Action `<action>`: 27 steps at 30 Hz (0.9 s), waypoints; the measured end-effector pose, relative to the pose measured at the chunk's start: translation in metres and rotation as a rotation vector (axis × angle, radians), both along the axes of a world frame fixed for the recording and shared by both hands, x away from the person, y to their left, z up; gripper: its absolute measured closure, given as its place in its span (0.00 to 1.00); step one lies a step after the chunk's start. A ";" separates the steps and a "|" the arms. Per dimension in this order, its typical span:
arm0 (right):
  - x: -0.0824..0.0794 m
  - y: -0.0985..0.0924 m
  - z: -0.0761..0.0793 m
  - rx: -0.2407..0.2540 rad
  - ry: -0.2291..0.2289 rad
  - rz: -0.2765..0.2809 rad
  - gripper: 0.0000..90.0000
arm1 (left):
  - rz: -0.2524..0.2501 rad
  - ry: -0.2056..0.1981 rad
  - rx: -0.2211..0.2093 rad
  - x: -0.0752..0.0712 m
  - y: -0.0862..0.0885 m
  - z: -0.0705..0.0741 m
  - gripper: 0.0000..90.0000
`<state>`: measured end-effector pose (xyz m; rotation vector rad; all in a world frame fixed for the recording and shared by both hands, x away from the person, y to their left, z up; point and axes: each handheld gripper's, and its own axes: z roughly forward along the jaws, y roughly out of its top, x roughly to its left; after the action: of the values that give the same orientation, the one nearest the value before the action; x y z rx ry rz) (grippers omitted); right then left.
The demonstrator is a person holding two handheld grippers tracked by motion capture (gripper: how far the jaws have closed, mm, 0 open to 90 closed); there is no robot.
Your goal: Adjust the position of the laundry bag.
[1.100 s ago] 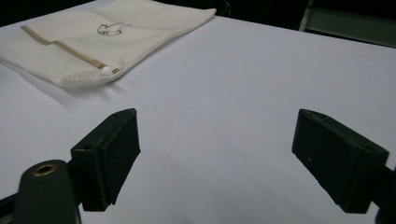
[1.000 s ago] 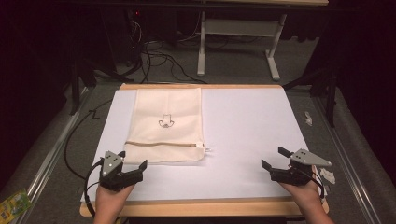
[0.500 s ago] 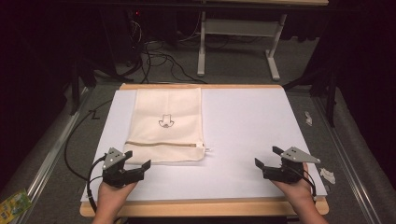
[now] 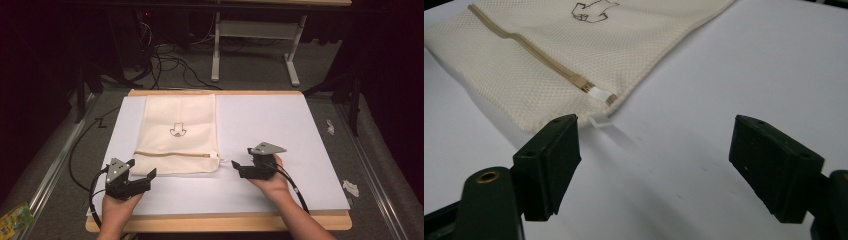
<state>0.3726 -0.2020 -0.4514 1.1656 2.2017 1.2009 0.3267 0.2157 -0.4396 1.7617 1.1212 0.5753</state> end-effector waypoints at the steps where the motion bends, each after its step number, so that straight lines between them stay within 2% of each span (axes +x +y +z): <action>1: 0.000 0.000 0.000 0.000 0.000 0.000 0.24 | 0.000 0.000 0.000 0.000 0.000 0.000 0.17; 2: 0.009 0.017 -0.005 0.004 0.026 0.001 0.28 | 0.004 0.001 -0.002 0.001 0.002 -0.001 0.17; 3: 0.009 0.017 -0.005 0.004 0.026 0.001 0.28 | 0.004 0.001 -0.002 0.001 0.002 -0.001 0.17; 4: 0.019 0.036 -0.011 -0.015 0.046 0.015 0.32 | 0.007 -0.001 -0.004 0.001 0.002 -0.001 0.17; 8: 0.034 0.063 -0.022 -0.053 0.095 0.043 0.41 | 0.010 -0.009 0.001 0.000 0.005 0.000 0.17; 11: 0.041 0.077 -0.029 -0.113 0.129 0.029 0.50 | 0.008 -0.014 0.006 -0.001 0.006 0.001 0.18; 12: 0.040 0.080 -0.029 -0.148 0.106 0.021 0.54 | 0.006 -0.015 0.007 -0.001 0.006 0.001 0.18; 13: 0.040 0.080 -0.029 -0.148 0.106 0.021 0.54 | 0.006 -0.015 0.007 -0.001 0.006 0.001 0.18; 14: 0.040 0.083 -0.027 -0.164 0.113 0.010 0.65 | 0.006 -0.016 0.013 -0.001 0.006 0.000 0.18; 18: 0.038 0.088 -0.025 -0.203 0.086 0.052 0.89 | 0.008 -0.013 0.012 0.000 0.005 0.000 0.18; 22: 0.037 0.088 -0.025 -0.212 0.078 0.075 0.92 | 0.007 -0.016 0.018 -0.001 0.004 0.000 0.18; 24: 0.035 0.079 -0.022 -0.192 0.085 0.075 0.92 | 0.008 -0.021 0.022 -0.001 0.004 0.001 0.18; 27: 0.029 0.064 -0.017 -0.188 0.080 0.074 0.92 | 0.007 -0.015 0.025 0.000 0.004 0.000 0.18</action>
<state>0.4021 -0.1376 -0.4683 1.0818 2.3776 0.9648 0.3265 0.2198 -0.4399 1.7721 1.1145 0.6083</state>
